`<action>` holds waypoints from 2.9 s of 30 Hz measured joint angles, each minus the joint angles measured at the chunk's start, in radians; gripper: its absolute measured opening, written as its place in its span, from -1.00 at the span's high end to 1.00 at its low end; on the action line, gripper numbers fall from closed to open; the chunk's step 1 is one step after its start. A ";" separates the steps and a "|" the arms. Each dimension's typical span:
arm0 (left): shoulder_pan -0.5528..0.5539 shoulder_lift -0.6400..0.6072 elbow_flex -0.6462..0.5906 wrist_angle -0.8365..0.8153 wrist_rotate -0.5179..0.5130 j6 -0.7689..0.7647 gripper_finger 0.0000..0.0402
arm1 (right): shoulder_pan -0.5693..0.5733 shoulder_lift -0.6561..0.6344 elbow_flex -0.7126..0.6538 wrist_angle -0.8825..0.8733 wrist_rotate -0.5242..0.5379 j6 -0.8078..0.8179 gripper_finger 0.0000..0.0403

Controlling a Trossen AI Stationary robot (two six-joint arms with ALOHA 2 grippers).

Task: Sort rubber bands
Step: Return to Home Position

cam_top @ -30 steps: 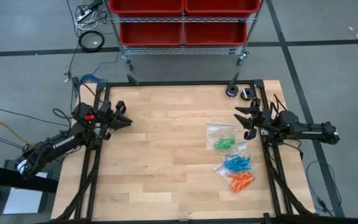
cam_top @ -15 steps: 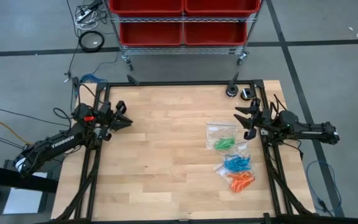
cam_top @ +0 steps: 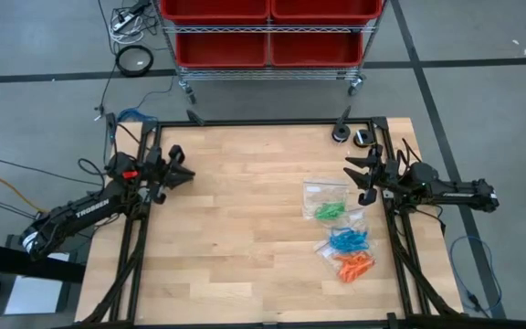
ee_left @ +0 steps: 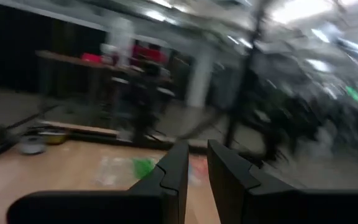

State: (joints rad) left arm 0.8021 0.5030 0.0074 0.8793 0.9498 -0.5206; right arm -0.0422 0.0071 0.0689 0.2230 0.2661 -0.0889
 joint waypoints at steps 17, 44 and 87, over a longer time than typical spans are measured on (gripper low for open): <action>0.001 0.000 0.000 -0.009 -0.127 -0.112 0.66 | 0.000 0.000 0.000 0.000 0.000 0.000 0.28; 0.001 0.000 0.000 -0.009 -0.127 -0.112 0.66 | 0.000 0.000 0.000 0.000 0.000 0.000 0.28; 0.001 0.000 0.000 -0.009 -0.128 -0.113 0.66 | 0.000 0.000 0.000 0.000 0.000 0.000 0.27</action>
State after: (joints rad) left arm 0.8028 0.5034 0.0074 0.8699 0.8219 -0.6332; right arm -0.0421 0.0071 0.0692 0.2227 0.2664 -0.0891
